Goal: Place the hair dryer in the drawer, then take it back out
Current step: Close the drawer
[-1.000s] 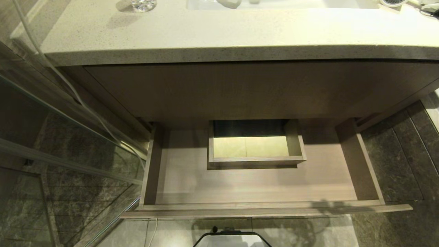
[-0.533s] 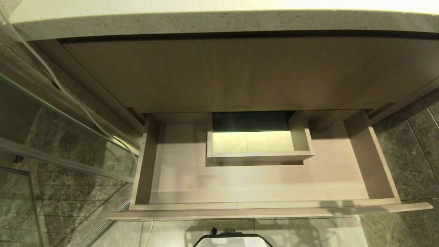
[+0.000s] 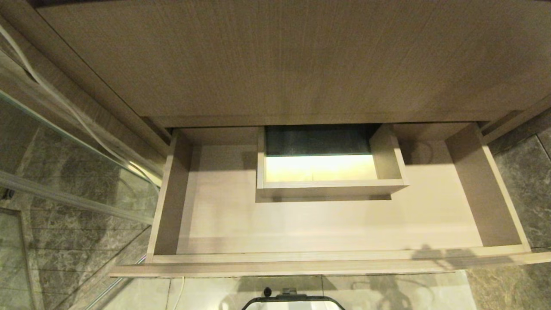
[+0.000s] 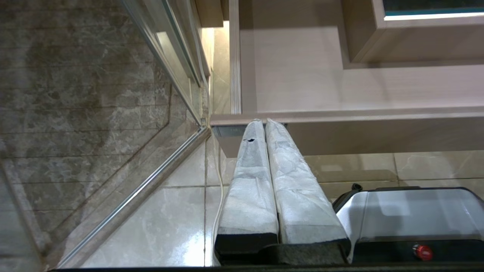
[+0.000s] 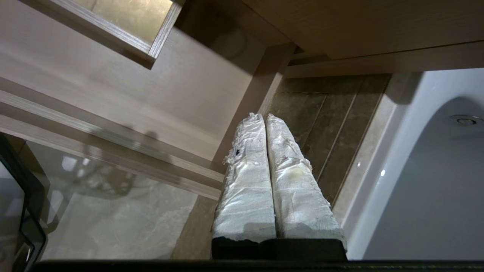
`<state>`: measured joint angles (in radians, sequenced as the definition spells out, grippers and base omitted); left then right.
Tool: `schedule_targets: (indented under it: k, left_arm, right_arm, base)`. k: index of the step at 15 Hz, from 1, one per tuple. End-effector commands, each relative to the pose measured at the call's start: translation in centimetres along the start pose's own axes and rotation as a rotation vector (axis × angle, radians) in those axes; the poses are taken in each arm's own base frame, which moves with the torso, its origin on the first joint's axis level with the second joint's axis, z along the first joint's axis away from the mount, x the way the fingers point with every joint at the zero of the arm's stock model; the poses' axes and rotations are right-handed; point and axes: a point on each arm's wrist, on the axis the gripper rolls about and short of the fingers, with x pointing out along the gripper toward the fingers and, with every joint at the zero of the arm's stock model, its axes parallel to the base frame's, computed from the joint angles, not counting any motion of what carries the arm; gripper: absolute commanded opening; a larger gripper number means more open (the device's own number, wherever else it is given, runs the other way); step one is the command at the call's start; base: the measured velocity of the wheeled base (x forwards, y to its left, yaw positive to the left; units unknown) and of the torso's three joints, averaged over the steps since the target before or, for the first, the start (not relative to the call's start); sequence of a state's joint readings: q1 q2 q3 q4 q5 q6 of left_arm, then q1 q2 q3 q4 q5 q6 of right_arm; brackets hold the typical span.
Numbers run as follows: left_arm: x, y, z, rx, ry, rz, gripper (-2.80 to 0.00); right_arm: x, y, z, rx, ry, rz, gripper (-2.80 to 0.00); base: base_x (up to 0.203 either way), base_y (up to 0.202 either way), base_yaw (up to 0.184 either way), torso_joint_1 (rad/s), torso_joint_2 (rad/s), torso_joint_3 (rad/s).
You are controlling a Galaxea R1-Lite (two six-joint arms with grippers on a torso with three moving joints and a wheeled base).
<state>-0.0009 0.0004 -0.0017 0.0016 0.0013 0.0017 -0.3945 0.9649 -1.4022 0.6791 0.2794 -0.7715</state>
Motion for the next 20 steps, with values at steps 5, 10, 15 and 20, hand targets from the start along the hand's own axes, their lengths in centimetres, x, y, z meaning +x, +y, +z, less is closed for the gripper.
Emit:
schedule_targets:
  k: [5, 10, 15, 20]
  left_arm:
    - [0.0, 0.0, 0.0, 0.000, 0.001, 0.000, -2.80]
    - [0.0, 0.0, 0.0, 0.000, 0.000, 0.000, -2.80]
    - [0.0, 0.0, 0.0, 0.000, 0.000, 0.000, -2.80]
    - [0.0, 0.0, 0.0, 0.000, 0.000, 0.000, -2.80]
  right_arm:
    - [0.2, 0.3, -0.4, -0.002, 0.009, 0.021, -2.80]
    - [1.9, 1.4, -2.3, 0.015, 0.151, 0.067, -2.80]
    - [7.9, 2.8, -6.2, -0.007, 0.613, 0.187, -2.80]
    - [16.3, 3.9, -10.6, -0.022, 0.970, 0.353, -2.80]
  base:
    - [0.000, 0.000, 0.000, -0.290, 0.43, 0.142]
    - [0.000, 0.000, 0.000, -0.060, 0.22, 0.161]
    - [0.000, 0.000, 0.000, 0.047, 0.04, 0.091]
    - [0.000, 0.000, 0.000, 0.039, 0.02, 0.042]
